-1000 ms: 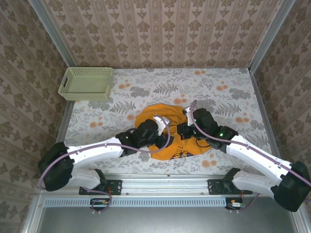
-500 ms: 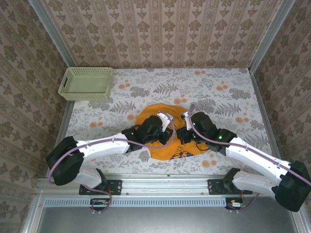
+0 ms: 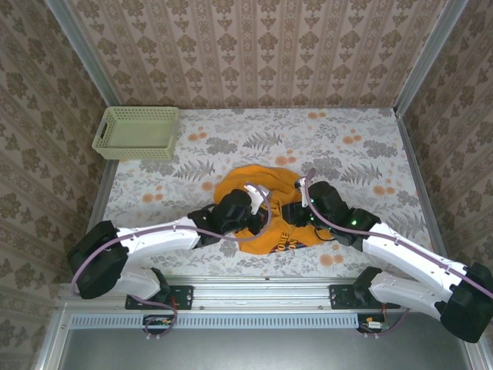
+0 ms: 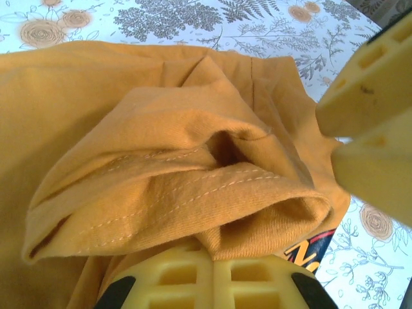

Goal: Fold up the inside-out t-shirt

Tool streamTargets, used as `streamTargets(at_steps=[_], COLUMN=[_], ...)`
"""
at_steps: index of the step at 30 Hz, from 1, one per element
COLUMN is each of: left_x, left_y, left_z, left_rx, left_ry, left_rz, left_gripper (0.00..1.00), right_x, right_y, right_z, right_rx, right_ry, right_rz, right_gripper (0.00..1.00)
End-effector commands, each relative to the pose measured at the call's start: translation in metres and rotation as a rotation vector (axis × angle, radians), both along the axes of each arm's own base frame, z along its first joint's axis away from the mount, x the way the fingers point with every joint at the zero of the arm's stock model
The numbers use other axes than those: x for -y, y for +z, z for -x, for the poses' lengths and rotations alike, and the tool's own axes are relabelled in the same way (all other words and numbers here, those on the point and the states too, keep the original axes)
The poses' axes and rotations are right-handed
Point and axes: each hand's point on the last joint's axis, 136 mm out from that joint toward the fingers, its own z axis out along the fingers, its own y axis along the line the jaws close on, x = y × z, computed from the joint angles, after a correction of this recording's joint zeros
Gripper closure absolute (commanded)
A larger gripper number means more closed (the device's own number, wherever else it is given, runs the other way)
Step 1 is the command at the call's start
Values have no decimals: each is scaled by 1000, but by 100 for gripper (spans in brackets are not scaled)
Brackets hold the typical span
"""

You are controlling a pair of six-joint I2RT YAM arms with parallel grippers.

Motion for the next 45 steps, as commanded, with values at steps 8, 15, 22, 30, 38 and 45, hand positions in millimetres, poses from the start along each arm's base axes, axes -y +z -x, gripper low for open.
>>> streamTargets(at_steps=[8, 15, 22, 30, 38, 45], left_x=[-3, -3, -21, -24, -16, -10], left_y=[12, 14, 15, 24, 28, 30], left_z=[3, 2, 1, 7, 12, 13], left_rx=[-4, 1, 9, 1, -11, -15], left_ry=[8, 8, 48, 13, -34, -42], left_rz=[58, 61, 77, 155, 165, 167], left_gripper=[100, 100, 100, 100, 100, 100], right_x=[-18, -4, 40, 53, 41, 1], right_y=[-10, -28, -37, -67, -11, -11], right_z=[5, -6, -4, 16, 17, 36], right_rx=[-55, -81, -58, -115, 3, 22], right_ry=[52, -32, -188, -228, -141, 62], right_rz=[-32, 74, 184, 106, 50, 26], right_gripper=[57, 73, 98, 95, 73, 60])
